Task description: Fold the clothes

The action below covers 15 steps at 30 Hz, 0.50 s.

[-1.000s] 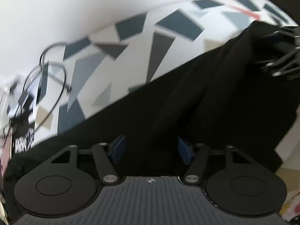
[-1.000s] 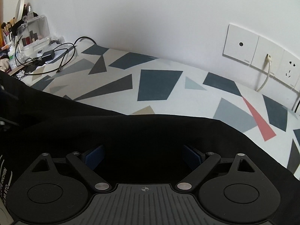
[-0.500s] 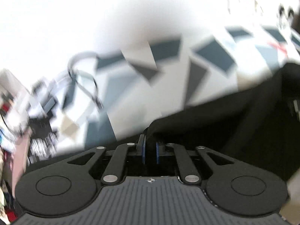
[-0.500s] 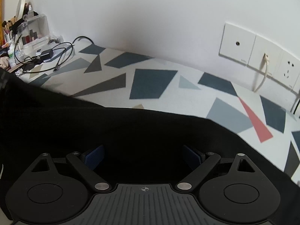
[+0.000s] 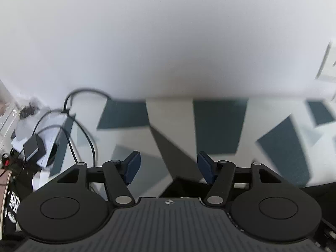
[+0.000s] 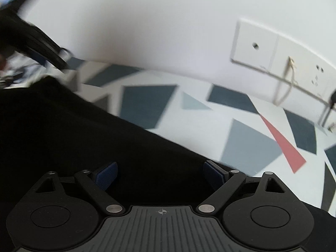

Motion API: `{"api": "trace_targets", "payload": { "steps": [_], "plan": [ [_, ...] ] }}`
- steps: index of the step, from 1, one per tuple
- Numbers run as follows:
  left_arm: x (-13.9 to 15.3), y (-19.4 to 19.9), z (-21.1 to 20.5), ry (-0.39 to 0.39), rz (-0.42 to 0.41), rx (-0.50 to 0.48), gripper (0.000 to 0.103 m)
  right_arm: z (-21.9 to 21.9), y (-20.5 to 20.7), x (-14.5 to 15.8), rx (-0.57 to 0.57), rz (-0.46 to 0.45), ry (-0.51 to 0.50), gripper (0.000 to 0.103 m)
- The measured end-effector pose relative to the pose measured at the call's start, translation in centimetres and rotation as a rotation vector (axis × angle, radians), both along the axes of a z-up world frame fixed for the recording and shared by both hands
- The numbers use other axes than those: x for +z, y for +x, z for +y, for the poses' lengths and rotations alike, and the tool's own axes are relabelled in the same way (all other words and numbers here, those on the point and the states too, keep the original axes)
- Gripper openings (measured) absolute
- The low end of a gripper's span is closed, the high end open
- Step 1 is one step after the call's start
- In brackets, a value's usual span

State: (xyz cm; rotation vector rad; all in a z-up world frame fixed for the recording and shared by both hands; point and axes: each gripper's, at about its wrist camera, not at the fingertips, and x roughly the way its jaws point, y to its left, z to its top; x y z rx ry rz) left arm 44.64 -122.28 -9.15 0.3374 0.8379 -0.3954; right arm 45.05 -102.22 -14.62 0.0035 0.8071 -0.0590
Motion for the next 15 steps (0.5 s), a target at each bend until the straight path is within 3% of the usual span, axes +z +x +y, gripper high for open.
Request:
{"api": "trace_targets", "payload": {
  "steps": [2, 6, 9, 13, 15],
  "plan": [
    [2.2, -0.6, 1.9, -0.027, -0.038, -0.018, 0.072, -0.6, 0.6, -0.2, -0.042, 0.008, 0.007, 0.087],
    [6.0, -3.0, 8.4, -0.038, -0.125, -0.002, 0.081, -0.9, 0.9, 1.7, -0.024, -0.056, 0.109, 0.087],
    [8.4, -5.0, 14.1, -0.032, -0.177, 0.033, 0.082, -0.3, 1.4, 3.1, 0.042, -0.118, 0.177, 0.087],
    [10.8, -6.1, 22.9, -0.005, -0.208, 0.155, 0.082, 2.0, 3.2, 4.4, 0.128, -0.162, 0.22, 0.086],
    [10.7, -6.5, 27.1, -0.016, -0.19, 0.233, 0.082, 3.1, 4.0, 4.9, 0.169, -0.182, 0.244, 0.085]
  ]
}}
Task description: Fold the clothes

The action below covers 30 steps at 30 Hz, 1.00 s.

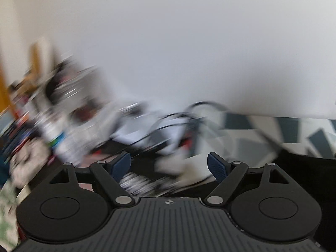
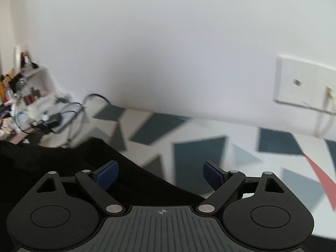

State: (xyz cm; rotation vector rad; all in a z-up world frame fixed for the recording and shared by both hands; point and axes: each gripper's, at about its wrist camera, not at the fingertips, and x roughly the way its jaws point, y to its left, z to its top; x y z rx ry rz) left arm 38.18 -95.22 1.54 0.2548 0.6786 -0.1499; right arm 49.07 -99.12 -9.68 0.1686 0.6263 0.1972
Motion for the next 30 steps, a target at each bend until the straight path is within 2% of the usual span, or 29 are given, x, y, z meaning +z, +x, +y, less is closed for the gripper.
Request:
{"api": "trace_targets", "payload": {
  "steps": [3, 6, 8, 11, 14, 16, 17, 18, 20, 22, 23, 24, 25, 26, 27, 28, 30],
  "plan": [
    [-0.6, -0.4, 5.9, -0.041, 0.037, 0.096, 0.082, 1.9, 1.3, 0.4, 0.044, -0.012, 0.041, 0.082],
    [-3.1, -0.3, 9.4, -0.058, 0.112, 0.104, 0.082, 4.1, 2.5, 0.7, 0.062, -0.012, 0.071, 0.082],
    [-5.0, 0.3, 10.9, -0.055, 0.149, 0.079, 0.082, 5.4, 3.4, 0.6, 0.068, 0.003, 0.087, 0.082],
    [-7.6, 1.2, 12.0, -0.104, 0.216, 0.018, 0.082, 7.2, 4.7, 0.2, 0.063, 0.046, 0.088, 0.081],
    [-8.9, 2.0, 11.7, -0.115, 0.262, -0.09, 0.08, 8.8, 5.9, -0.4, 0.058, 0.082, 0.056, 0.08],
    [-9.1, 2.0, 10.9, -0.081, 0.258, -0.179, 0.061, 9.7, 6.5, -0.8, 0.062, 0.103, 0.033, 0.075],
    [-9.3, 2.1, 10.7, -0.07, 0.267, -0.206, 0.041, 10.2, 6.8, -0.9, 0.069, 0.113, 0.029, 0.073],
    [-9.5, 2.3, 10.6, -0.06, 0.277, -0.231, 0.032, 10.7, 7.1, -1.0, 0.076, 0.122, 0.024, 0.07],
    [-9.8, 2.7, 10.4, -0.04, 0.297, -0.282, 0.031, 11.7, 7.8, -1.2, 0.091, 0.141, 0.016, 0.066],
    [-10.2, 3.1, 10.2, -0.019, 0.317, -0.333, 0.047, 12.6, 8.5, -1.6, 0.103, 0.164, 0.01, 0.063],
    [-10.5, 3.3, 10.0, 0.001, 0.318, -0.347, 0.063, 12.9, 8.9, -1.8, 0.107, 0.178, 0.007, 0.06],
    [-10.7, 3.5, 9.8, 0.014, 0.31, -0.368, 0.063, 13.2, 9.2, -1.9, 0.109, 0.187, 0.006, 0.046],
    [-11.0, 3.7, 9.5, 0.025, 0.302, -0.39, 0.058, 13.3, 9.2, -1.8, 0.109, 0.186, 0.011, 0.024],
    [-11.2, 3.9, 9.4, 0.03, 0.303, -0.413, 0.027, 13.3, 9.2, -1.7, 0.108, 0.185, 0.016, 0.013],
    [-11.1, 4.3, 9.3, 0.036, 0.305, -0.415, 0.01, 13.4, 9.2, -1.6, 0.108, 0.183, 0.021, 0.003],
    [-11.1, 4.7, 9.3, 0.042, 0.306, -0.417, 0.01, 13.5, 9.3, -1.5, 0.108, 0.182, 0.026, 0.002],
    [-10.2, 5.8, 10.2, -0.025, 0.347, -0.427, 0.008, 13.5, 9.2, -1.1, 0.106, 0.175, 0.04, 0.001]
  ]
}}
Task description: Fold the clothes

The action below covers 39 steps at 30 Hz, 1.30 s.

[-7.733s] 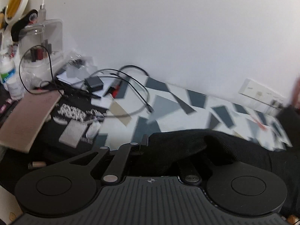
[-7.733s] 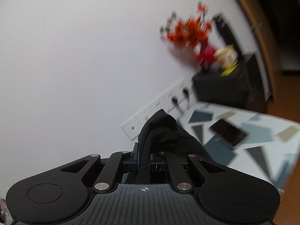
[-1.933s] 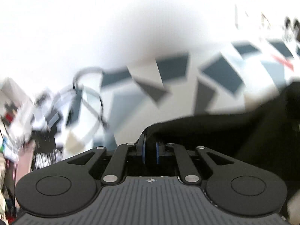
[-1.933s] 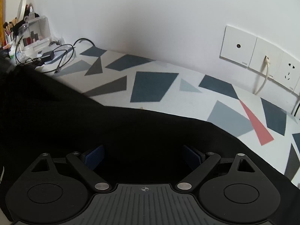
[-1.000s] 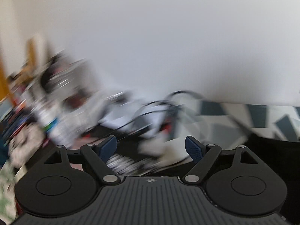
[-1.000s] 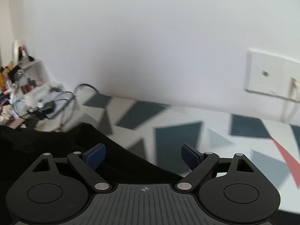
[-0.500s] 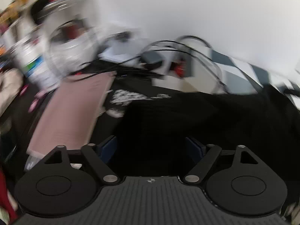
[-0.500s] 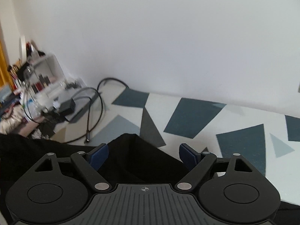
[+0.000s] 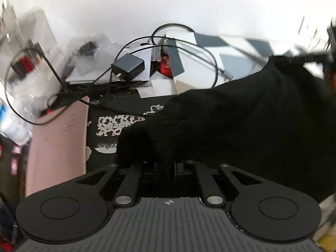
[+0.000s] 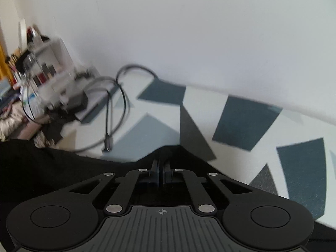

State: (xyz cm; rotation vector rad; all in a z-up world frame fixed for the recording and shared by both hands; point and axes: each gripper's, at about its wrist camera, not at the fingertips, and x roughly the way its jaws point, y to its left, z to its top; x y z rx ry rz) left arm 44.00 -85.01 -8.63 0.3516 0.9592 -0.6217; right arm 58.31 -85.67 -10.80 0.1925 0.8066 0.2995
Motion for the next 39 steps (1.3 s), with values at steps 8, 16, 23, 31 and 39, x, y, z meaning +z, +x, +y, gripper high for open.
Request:
{"api": "trace_targets", "payload": {
  "steps": [8, 16, 23, 31, 39],
  "plan": [
    [3.1, 7.7, 1.8, -0.139, 0.105, 0.003, 0.008, -2.1, 1.9, 1.7, -0.105, -0.066, 0.093, 0.001],
    [0.2, 12.0, -2.3, 0.1, -0.094, 0.109, 0.063, -0.1, 7.4, -3.2, -0.188, 0.008, -0.089, 0.003],
    [4.3, 10.1, 1.2, 0.059, -0.165, 0.165, 0.074, -0.9, 6.5, -1.8, -0.317, -0.038, -0.114, 0.051],
    [6.1, 2.4, 3.9, -0.108, -0.079, 0.198, 0.087, -5.9, -2.3, 3.5, -0.488, -0.138, -0.052, 0.067],
    [3.9, -3.2, 2.3, -0.262, 0.146, 0.17, 0.087, -12.0, -17.0, 7.6, -0.733, -0.169, -0.111, 0.074]
  ]
}}
